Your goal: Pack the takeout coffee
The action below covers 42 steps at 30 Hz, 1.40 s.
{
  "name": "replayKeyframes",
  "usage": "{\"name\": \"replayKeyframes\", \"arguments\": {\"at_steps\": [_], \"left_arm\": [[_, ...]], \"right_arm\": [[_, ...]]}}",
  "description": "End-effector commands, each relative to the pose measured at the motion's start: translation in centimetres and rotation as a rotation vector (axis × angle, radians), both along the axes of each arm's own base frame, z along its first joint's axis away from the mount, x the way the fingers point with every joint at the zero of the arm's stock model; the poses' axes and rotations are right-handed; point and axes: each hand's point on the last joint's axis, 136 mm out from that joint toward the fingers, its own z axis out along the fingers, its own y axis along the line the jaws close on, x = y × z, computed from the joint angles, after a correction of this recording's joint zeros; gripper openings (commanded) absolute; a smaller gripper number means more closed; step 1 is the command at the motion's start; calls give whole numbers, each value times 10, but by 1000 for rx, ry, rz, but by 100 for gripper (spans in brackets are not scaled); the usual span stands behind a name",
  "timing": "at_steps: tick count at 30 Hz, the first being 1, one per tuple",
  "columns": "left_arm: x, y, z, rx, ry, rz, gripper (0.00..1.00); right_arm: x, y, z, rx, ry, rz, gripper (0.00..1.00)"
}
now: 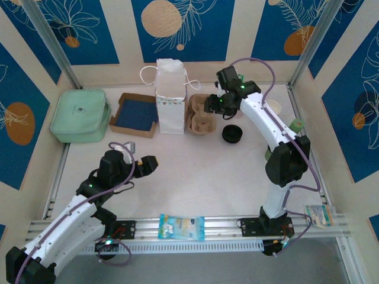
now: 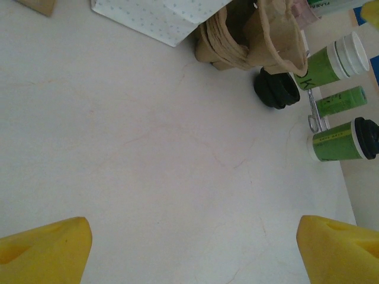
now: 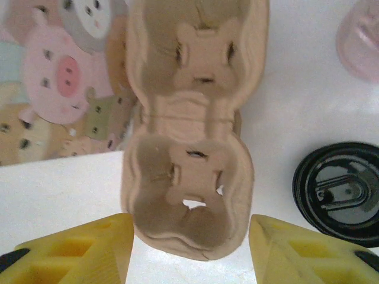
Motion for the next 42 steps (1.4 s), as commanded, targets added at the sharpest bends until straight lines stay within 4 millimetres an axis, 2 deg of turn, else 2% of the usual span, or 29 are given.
{"name": "replayKeyframes", "arguments": {"at_steps": [1, 11, 27, 42], "left_arm": [[4, 7, 15, 21, -39, 20, 89], [-1, 15, 22, 51, -61, 35, 90], [-1, 18, 14, 72, -53, 39, 90], [0, 20, 13, 83, -54, 43, 90]], "right_arm": [[2, -2, -18, -124, 65, -2, 55], [23, 17, -36, -196, 107, -14, 54], [36, 32, -67, -206, 152, -22, 53], [42, 31, -79, -270, 154, -38, 45]]}}
